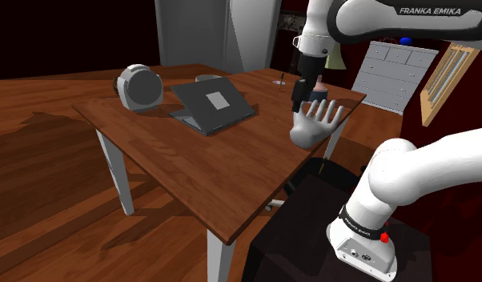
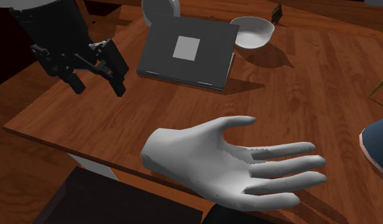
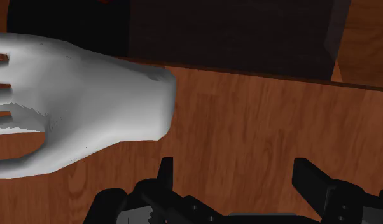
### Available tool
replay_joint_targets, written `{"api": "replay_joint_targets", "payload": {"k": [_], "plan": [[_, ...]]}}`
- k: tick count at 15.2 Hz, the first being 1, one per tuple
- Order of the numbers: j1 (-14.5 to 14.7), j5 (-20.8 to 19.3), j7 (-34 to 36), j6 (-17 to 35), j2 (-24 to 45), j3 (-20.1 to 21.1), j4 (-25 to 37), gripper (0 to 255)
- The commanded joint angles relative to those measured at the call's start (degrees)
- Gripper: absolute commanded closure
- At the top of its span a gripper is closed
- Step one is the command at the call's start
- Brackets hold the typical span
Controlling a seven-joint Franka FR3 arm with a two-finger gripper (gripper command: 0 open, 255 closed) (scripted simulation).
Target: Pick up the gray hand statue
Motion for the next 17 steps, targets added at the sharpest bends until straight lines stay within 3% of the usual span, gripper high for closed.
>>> {"api": "replay_joint_targets", "payload": {"k": [1, 17], "plan": [[0.0, 0.0, 0.0, 0.0, 0.0, 0.0, 0.0, 0], [-16.8, -12.2, 18.1, 18.1, 20.9, -4.7, 3.1, 0]]}}
